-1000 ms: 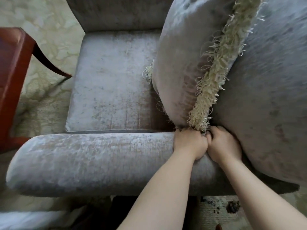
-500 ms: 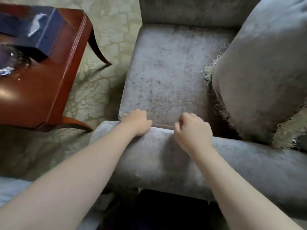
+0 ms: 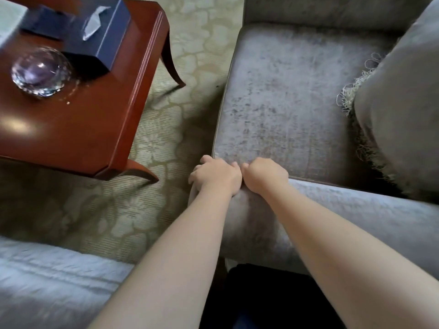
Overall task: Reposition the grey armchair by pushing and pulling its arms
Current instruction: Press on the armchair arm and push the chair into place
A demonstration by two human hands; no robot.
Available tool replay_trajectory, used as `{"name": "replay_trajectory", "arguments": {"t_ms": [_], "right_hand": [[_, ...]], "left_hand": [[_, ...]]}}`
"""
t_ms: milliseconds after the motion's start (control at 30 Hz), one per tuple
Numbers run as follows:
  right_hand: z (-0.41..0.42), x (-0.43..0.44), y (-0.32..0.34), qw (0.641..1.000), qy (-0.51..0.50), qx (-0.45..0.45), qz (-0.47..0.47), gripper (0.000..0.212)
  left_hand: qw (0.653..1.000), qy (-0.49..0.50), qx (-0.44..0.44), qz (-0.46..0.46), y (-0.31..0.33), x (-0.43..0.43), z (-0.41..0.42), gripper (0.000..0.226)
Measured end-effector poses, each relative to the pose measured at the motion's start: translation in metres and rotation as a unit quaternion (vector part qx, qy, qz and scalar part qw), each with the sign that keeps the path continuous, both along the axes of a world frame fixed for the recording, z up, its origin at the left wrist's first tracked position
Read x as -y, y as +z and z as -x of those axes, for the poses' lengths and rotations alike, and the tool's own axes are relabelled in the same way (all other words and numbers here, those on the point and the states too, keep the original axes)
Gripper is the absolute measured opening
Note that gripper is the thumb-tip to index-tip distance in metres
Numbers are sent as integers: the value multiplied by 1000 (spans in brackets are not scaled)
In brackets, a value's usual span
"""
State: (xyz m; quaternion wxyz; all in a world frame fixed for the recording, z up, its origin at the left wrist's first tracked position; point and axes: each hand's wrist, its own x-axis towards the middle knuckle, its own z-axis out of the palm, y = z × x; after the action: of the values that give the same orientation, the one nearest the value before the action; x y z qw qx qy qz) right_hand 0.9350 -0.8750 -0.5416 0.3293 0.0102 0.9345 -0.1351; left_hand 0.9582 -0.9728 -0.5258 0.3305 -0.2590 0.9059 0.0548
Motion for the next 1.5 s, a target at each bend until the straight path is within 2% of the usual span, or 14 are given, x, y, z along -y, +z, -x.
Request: {"name": "replay_trajectory", "arguments": {"t_ms": [167, 300, 467, 633, 733, 867, 1067, 1333, 1500], "right_hand": [[-5, -3, 3, 999, 47, 26, -7, 53], [-14, -11, 4, 996, 87, 4, -10, 62], [-25, -17, 5, 994, 101, -25, -17, 62], [-34, -20, 3, 993, 105, -45, -14, 58], [-36, -18, 1, 991, 93, -92, -11, 51], [-37, -17, -3, 985, 75, -153, -12, 45], [-38, -16, -8, 981, 69, -179, -5, 40], [-33, -18, -6, 988, 72, -135, 10, 41], [-26, -22, 2, 996, 84, -34, 16, 44]], "left_hand": [[1000, -10, 2, 3, 0, 4, -2, 64], [1000, -21, 13, -2, 1, 6, -3, 58], [999, -45, 13, -10, 1, 4, -14, 59], [999, -43, 11, -12, 0, 2, -23, 58], [1000, -6, -11, -3, 2, 0, -20, 57], [1000, -3, -25, 9, 0, -3, -19, 56], [999, 5, -36, 16, -3, -4, -18, 55], [1000, -8, -23, 11, -2, -2, -18, 58], [1000, -11, -19, -2, 1, 0, -20, 57]]}}
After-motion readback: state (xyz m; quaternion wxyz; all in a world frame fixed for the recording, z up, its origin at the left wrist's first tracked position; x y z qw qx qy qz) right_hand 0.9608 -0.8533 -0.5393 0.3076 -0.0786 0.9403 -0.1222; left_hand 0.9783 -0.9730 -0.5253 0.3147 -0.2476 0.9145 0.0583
